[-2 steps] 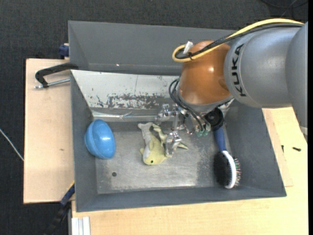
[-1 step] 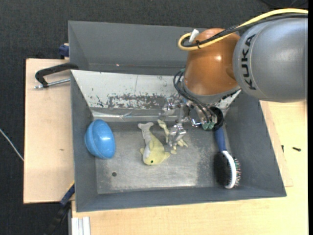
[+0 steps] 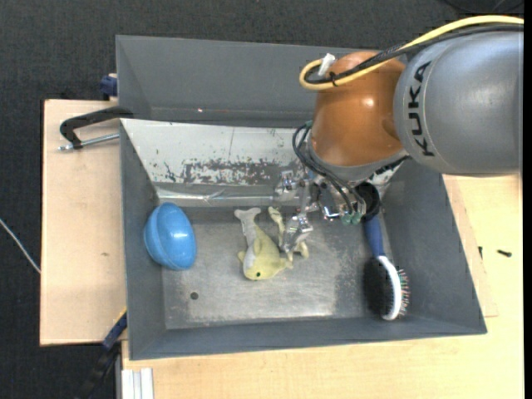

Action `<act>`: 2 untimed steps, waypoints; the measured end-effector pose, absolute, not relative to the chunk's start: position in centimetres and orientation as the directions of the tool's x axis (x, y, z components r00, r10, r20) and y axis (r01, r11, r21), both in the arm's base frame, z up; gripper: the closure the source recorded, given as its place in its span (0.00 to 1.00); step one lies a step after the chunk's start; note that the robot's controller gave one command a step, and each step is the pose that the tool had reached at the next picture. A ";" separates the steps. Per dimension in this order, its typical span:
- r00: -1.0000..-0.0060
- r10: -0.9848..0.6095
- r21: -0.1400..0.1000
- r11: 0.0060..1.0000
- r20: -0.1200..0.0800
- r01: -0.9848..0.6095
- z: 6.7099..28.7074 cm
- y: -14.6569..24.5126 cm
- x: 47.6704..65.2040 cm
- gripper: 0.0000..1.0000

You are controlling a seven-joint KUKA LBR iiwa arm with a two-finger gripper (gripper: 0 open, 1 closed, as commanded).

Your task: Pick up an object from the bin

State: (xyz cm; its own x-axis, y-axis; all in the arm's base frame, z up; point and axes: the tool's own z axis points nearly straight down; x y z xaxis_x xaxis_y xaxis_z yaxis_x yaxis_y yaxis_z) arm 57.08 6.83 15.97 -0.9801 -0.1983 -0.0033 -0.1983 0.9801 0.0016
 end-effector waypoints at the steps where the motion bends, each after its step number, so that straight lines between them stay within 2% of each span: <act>1: -0.977 -0.211 0.001 0.977 -0.009 -0.211 18.1 7.8 58.5 1.00; 2: -0.981 -0.194 0.006 0.981 -0.001 -0.194 13.0 8.8 58.8 1.00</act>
Offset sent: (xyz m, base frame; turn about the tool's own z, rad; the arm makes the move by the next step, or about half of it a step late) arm 0.0120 0.0084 0.0192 -0.0129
